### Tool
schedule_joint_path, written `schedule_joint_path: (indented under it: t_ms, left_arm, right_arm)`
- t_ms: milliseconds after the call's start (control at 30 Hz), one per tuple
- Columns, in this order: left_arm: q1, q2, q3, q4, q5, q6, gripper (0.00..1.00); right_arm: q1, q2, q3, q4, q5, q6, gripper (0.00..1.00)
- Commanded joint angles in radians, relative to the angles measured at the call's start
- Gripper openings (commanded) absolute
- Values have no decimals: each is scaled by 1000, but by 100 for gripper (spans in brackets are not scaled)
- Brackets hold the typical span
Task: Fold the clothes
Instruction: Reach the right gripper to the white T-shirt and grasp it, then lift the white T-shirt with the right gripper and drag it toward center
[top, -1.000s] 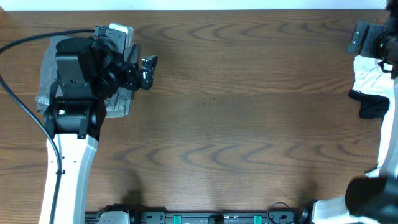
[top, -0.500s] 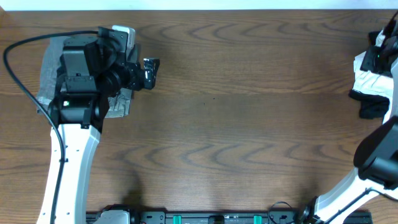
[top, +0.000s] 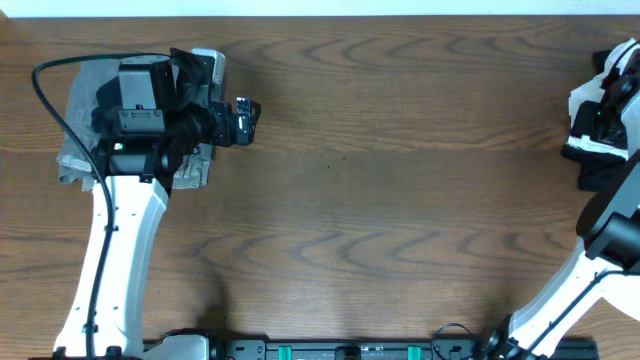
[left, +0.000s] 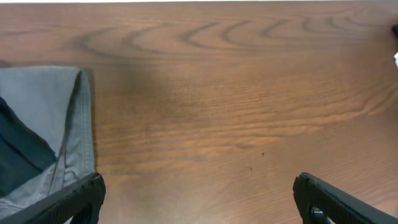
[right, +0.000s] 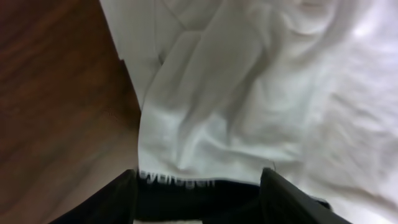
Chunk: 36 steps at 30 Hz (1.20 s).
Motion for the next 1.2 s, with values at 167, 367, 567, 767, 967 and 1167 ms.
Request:
schedule_joint_path:
  t_ms: [167,367,567,767,967,1167]
  left_arm:
    - [-4,4,10,-2,7,-6,98]
    - [-4,4,10,-2,7,-6,98]
    - [-4,7,10,-2,7,-6,98]
    - [-4,7,10,-6,7,-6,98]
    - [-4,9,10,-16,7,-6,98]
    - [-4,13,10,-17,7,-6,98]
  right_arm:
    - [10,72,14,57,-10,-15,61]
    - [17,116,14,75,-55,-14,61]
    - [19,139,14,69,-41,-14,40]
    - [20,135,26,66,19,-14,13]
    - [22,109,64,61,18,-14,11]
    - [23,36,111,50,17,-14,7]
